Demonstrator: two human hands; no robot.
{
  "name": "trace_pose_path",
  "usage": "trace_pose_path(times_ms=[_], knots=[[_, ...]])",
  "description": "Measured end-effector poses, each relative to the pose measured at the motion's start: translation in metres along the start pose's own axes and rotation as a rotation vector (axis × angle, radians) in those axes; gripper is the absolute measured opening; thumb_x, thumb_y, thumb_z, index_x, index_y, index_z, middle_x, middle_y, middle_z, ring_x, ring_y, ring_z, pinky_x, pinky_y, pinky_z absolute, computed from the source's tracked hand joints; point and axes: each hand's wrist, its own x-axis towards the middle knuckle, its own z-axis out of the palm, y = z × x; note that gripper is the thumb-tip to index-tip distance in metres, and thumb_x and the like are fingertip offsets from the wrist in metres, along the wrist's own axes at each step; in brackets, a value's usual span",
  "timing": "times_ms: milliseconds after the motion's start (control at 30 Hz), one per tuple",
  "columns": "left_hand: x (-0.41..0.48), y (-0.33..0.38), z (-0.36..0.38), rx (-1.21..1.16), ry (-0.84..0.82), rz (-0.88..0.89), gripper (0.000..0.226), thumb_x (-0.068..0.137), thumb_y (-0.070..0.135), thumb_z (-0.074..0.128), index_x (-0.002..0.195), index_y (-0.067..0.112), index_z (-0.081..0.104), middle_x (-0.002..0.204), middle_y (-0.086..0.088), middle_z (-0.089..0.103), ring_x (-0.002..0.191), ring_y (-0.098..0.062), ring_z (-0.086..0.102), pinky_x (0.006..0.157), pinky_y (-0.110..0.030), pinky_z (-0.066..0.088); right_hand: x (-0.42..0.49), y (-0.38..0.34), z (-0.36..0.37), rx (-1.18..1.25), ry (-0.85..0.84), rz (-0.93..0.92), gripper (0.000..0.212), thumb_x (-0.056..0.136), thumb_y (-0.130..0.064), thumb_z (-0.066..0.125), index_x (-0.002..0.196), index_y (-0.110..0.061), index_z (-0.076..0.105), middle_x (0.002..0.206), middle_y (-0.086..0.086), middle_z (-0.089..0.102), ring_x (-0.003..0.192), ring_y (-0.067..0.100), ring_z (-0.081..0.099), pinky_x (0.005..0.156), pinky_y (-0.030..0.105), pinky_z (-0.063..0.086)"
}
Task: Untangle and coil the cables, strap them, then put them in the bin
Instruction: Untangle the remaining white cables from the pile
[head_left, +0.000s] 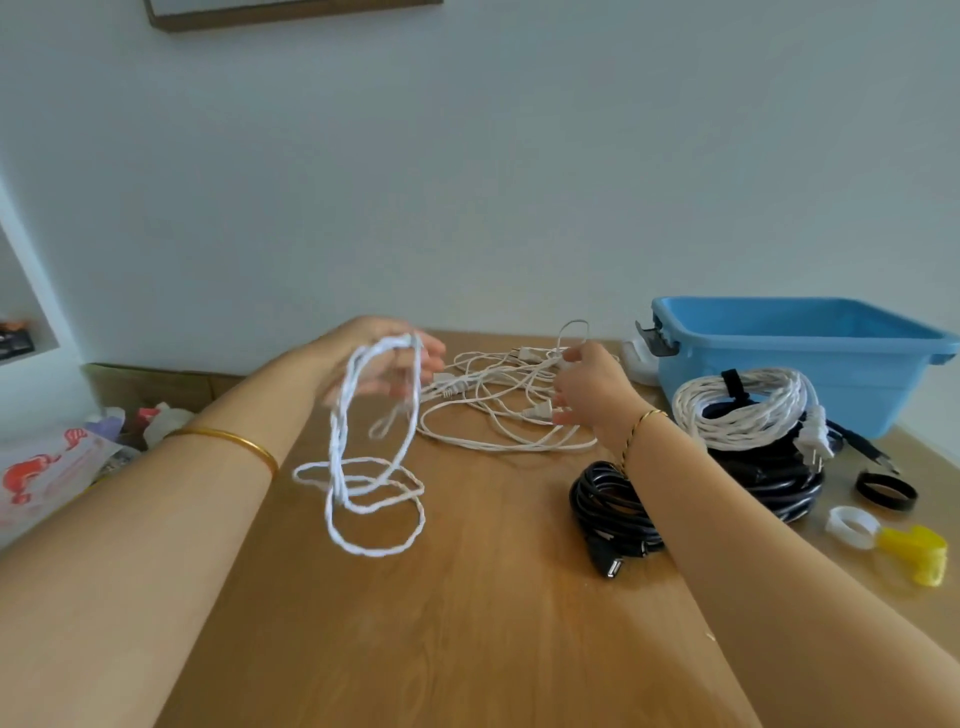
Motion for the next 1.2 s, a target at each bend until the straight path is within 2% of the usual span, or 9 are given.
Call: trace_pose_path(times_ms=[67, 267, 433, 500, 633, 733, 833, 1067, 1200], knots=[[-0.008, 0.000, 0.013, 0.193, -0.117, -0.087, 0.019, 0.094, -0.002, 0.049, 0.103, 0.004, 0.065, 0.107, -0.016, 0.067, 0.088, -0.018, 0.067, 0.072, -0.026, 0.059, -0.004, 0.004, 0.004, 0.040, -0.042, 0.031, 0.040, 0.095, 0.003, 0.032, 0.134, -0.004, 0.038, 0.084, 0.005, 0.046, 0.071, 0.022, 0.052, 0.060, 0.032, 0.056], [-0.020, 0.006, 0.042, 0.030, -0.583, -0.063, 0.023, 0.077, -0.006, 0.061, 0.098, 0.003, 0.057, 0.098, -0.019, 0.070, 0.095, -0.035, 0.066, 0.090, -0.045, 0.054, -0.012, 0.010, 0.034, 0.409, -0.383, 0.330, 0.042, 0.101, -0.028, 0.041, 0.123, 0.007, 0.044, 0.103, 0.025, 0.060, 0.080, 0.032, 0.063, 0.070, 0.041, 0.054], [-0.026, 0.007, 0.051, 0.085, -0.884, -0.093, 0.028, 0.083, -0.013, 0.058, 0.105, 0.005, 0.059, 0.110, -0.023, 0.065, 0.116, -0.044, 0.053, 0.101, -0.054, 0.044, -0.006, 0.015, 0.046, 0.566, -0.538, 0.490, 0.034, 0.095, -0.013, 0.042, 0.123, 0.006, 0.051, 0.134, 0.027, 0.048, 0.112, 0.036, 0.054, 0.112, 0.046, 0.031], [-0.027, 0.007, 0.052, 0.124, -0.899, -0.086, 0.030, 0.079, -0.008, 0.063, 0.105, 0.005, 0.059, 0.106, -0.019, 0.068, 0.116, -0.044, 0.052, 0.104, -0.058, 0.039, -0.010, 0.012, 0.045, 0.653, -0.483, 0.460, 0.036, 0.091, -0.002, 0.046, 0.126, -0.003, 0.054, 0.138, 0.008, 0.049, 0.129, 0.021, 0.048, 0.111, 0.034, 0.033], [-0.031, 0.015, 0.047, 0.114, -0.888, -0.076, 0.031, 0.078, -0.016, 0.060, 0.100, 0.005, 0.062, 0.094, -0.014, 0.070, 0.102, -0.034, 0.063, 0.096, -0.049, 0.050, -0.007, 0.013, 0.039, 0.001, -0.071, 0.134, 0.010, 0.087, 0.005, 0.050, 0.081, -0.001, 0.056, 0.072, 0.012, 0.057, 0.060, 0.022, 0.057, 0.067, 0.034, 0.055], [-0.033, 0.028, 0.047, 0.115, -0.492, 0.136, 0.025, 0.079, -0.021, 0.057, 0.089, 0.002, 0.061, 0.087, -0.011, 0.072, 0.088, -0.022, 0.070, 0.082, -0.033, 0.058, -0.011, 0.015, 0.031, -0.405, -0.059, -0.017, 0.007, 0.091, -0.011, 0.050, 0.085, -0.010, 0.052, 0.064, 0.004, 0.044, 0.051, 0.015, 0.041, 0.044, 0.022, 0.040], [-0.031, 0.036, 0.048, -0.028, -0.216, 0.309, 0.020, 0.075, -0.019, 0.059, 0.082, 0.000, 0.058, 0.082, -0.011, 0.073, 0.086, -0.021, 0.070, 0.081, -0.032, 0.058, -0.023, 0.012, 0.032, -0.151, -0.188, 0.189, 0.025, 0.098, -0.034, 0.045, 0.100, -0.009, 0.049, 0.078, 0.012, 0.055, 0.055, 0.018, 0.050, 0.044, 0.023, 0.045], [-0.044, 0.029, 0.051, 0.065, -0.594, 0.210, 0.024, 0.078, -0.016, 0.061, 0.096, 0.000, 0.063, 0.106, -0.021, 0.067, 0.103, -0.028, 0.066, 0.090, -0.034, 0.053, -0.005, 0.004, 0.032, 1.056, -0.424, 0.473, 0.047, 0.104, -0.029, 0.028, 0.127, 0.008, 0.042, 0.116, 0.022, 0.059, 0.112, 0.034, 0.057, 0.090, 0.046, 0.046], [-0.041, 0.025, 0.041, 0.038, -0.729, -0.027, 0.041, 0.086, -0.021, 0.044, 0.116, 0.003, 0.059, 0.121, -0.016, 0.062, 0.121, -0.030, 0.056, 0.105, -0.049, 0.041, -0.011, -0.005, 0.028, 0.732, -0.300, 0.314, 0.032, 0.102, -0.010, 0.034, 0.077, -0.003, 0.052, 0.049, 0.005, 0.050, 0.058, 0.014, 0.050, 0.062, 0.026, 0.043]])
